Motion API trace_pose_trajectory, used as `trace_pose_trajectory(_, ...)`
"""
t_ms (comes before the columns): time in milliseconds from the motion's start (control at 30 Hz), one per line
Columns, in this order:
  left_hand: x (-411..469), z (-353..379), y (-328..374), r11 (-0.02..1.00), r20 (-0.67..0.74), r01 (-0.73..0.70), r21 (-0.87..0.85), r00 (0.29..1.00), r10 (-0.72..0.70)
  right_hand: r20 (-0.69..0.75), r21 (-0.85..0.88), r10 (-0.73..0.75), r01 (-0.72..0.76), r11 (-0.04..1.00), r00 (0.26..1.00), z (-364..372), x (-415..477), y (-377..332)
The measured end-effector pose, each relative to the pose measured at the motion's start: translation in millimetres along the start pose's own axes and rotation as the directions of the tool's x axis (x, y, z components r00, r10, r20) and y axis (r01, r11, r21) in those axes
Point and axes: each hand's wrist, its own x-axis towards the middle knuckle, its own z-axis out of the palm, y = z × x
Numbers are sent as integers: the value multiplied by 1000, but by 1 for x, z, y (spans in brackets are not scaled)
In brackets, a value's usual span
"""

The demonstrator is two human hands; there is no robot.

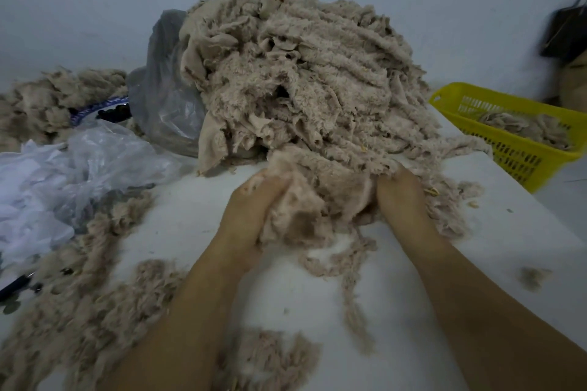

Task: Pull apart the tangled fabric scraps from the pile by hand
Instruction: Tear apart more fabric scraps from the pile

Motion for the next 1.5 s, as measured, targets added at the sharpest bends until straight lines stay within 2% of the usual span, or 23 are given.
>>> trace_pose_trajectory(100, 4, -7, 5, 950, 20, 31, -310, 999, -26, 29, 6, -69, 68, 998, 997, 2, -9, -4)
trace_pose_trajectory(233, 4, -9, 5, 910, -19, 64, -409, 997, -79, 194, -97, -339, 362, 927, 921, 6, -21, -8)
trace_pose_trajectory(333, 5, -2, 4, 897, -23, 128, -424, 988, -152, 162, -66, -593, 609, 791, 788, 10, -37, -22)
trace_pose_trajectory(400, 4, 2, 4, 893, -1, 171, -415, 982, -188, 195, -53, -699, 719, 693, 688, 12, -44, -24)
trace_pose_trajectory(433, 3, 3, 4, 890, 9, 190, -415, 979, -205, 243, -35, -702, 729, 684, 670, 13, -46, -24)
trace_pose_trajectory(533, 2, 6, 5, 906, -3, 212, -366, 973, -229, 375, 18, -603, 645, 764, 704, 18, -52, -22)
trace_pose_trajectory(700, 0, 11, -5, 981, 9, 117, -156, 993, -117, 389, 11, -549, 593, 805, 739, 33, -51, -19)
trace_pose_trajectory(767, 0, 11, -8, 992, 7, 79, -101, 997, -79, 351, 15, -548, 581, 814, 759, 34, -48, -19)
trace_pose_trajectory(933, 2, 8, -8, 992, -4, 67, -105, 998, -68, 133, 40, -416, 414, 909, 900, 17, -35, -19)
trace_pose_trajectory(1100, 2, 11, -5, 996, 52, 78, -36, 996, -76, 50, -18, -348, 350, 937, 936, 19, -33, -13)
trace_pose_trajectory(1167, 1, 5, 0, 991, 68, 78, -105, 995, -71, -35, -31, -289, 288, 957, 957, 12, -25, -11)
trace_pose_trajectory(1267, 2, -6, 5, 946, 50, 65, -318, 997, -52, -174, 42, -155, 165, 985, 972, -8, -12, -5)
trace_pose_trajectory(1300, 2, -8, 6, 920, 26, 55, -388, 998, -49, -154, 84, -156, 170, 982, 976, -11, -12, -4)
trace_pose_trajectory(1367, 5, -11, 5, 859, -9, 52, -510, 998, -65, -14, 156, -269, 267, 951, 963, -8, -21, -7)
trace_pose_trajectory(1400, 6, -11, 5, 831, -11, 58, -554, 997, -76, 57, 162, -362, 349, 923, 931, -2, -28, -11)
trace_pose_trajectory(1500, 7, -9, 5, 753, 2, 79, -653, 995, -103, 168, 11, -620, 628, 778, 766, 17, -43, -23)
